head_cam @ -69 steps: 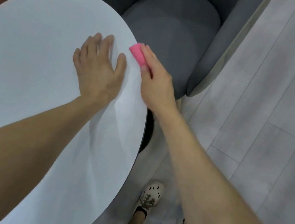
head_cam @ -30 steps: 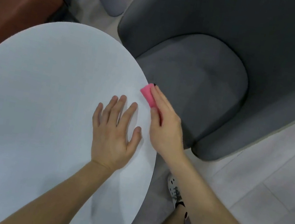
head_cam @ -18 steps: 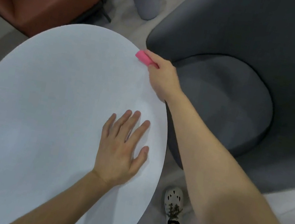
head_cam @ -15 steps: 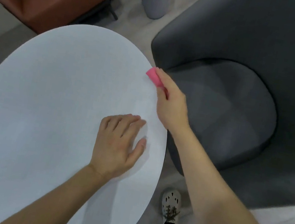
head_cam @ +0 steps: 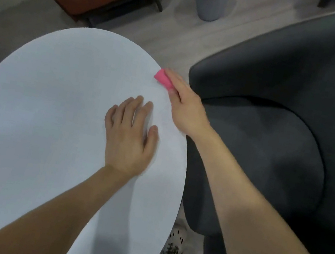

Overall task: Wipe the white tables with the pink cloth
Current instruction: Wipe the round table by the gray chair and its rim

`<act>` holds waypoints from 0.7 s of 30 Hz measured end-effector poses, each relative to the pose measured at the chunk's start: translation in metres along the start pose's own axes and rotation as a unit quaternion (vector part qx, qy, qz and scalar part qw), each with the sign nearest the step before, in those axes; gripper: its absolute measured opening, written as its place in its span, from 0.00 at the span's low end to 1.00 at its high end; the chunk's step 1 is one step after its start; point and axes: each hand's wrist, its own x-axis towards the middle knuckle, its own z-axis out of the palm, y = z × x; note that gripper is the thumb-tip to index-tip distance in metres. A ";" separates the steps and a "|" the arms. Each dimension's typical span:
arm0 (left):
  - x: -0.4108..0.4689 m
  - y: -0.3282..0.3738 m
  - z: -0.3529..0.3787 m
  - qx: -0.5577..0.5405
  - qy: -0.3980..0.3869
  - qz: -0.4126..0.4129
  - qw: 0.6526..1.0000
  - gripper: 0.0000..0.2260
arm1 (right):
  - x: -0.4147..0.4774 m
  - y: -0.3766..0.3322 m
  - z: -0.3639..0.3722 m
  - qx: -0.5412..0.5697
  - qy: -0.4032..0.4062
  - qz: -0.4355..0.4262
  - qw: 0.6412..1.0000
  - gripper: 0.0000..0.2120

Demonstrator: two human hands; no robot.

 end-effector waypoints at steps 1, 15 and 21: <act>-0.001 0.001 -0.001 0.001 -0.003 -0.001 1.000 0.24 | 0.031 -0.005 0.000 -0.013 -0.024 -0.003 1.000 0.23; -0.008 0.001 0.002 -0.001 -0.037 -0.016 0.999 0.25 | -0.007 0.000 -0.025 0.009 -0.078 0.043 0.996 0.21; -0.008 0.000 0.001 -0.011 -0.035 -0.014 0.999 0.25 | 0.068 -0.020 0.003 -0.043 -0.105 0.022 0.993 0.23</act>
